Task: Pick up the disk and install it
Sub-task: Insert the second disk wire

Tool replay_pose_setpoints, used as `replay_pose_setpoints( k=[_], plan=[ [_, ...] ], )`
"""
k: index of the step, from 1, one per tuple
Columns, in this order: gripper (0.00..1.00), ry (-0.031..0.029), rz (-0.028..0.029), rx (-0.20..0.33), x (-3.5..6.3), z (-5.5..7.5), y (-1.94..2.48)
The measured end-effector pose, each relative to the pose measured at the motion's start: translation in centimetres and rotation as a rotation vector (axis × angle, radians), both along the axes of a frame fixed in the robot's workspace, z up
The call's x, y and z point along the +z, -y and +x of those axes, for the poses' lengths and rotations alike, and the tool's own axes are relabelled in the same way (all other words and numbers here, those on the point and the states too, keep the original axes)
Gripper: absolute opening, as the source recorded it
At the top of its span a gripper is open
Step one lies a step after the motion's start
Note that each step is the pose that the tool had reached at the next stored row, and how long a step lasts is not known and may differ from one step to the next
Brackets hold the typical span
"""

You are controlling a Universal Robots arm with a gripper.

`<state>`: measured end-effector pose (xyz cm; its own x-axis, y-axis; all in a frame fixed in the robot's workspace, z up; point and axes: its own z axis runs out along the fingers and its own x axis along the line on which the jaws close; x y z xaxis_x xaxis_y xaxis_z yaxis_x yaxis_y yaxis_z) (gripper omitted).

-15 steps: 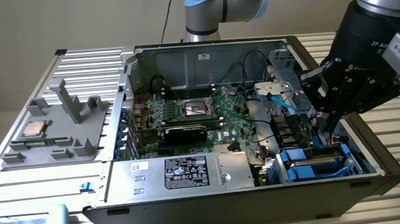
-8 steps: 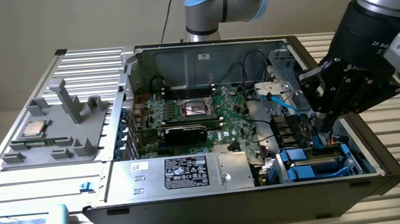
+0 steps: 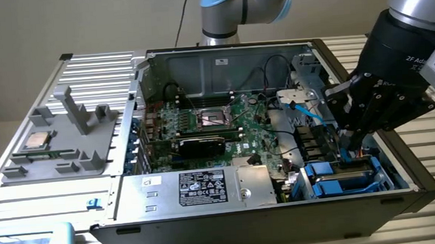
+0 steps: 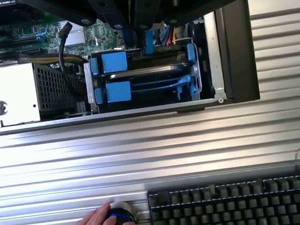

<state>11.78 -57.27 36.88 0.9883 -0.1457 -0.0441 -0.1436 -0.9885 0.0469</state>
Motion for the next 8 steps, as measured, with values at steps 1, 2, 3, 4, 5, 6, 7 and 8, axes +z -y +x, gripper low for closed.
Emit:
replay_pose_setpoints(
  k=[1, 2, 3, 4, 5, 6, 7, 8],
  plan=[
    [0.11, 0.0000, 0.0023, 0.005, -0.06, 0.04, 0.01],
    [0.11, 0.0000, 0.0040, 0.010, -0.11, 0.08, 0.02],
    [0.11, 0.0000, 0.0051, 0.016, -0.15, 0.13, 0.03],
    [0.11, 0.0000, 0.0056, 0.021, -0.18, 0.18, 0.06],
    [0.11, 0.0000, 0.0059, 0.027, -0.23, 0.24, 0.09],
    [0.11, 0.0000, 0.0060, 0.032, -0.28, 0.28, 0.13],
    [0.11, -0.0001, 0.0061, 0.035, -0.33, 0.31, 0.20],
    [0.11, -0.0001, 0.0063, 0.038, -0.38, 0.33, 0.30]
  ],
)
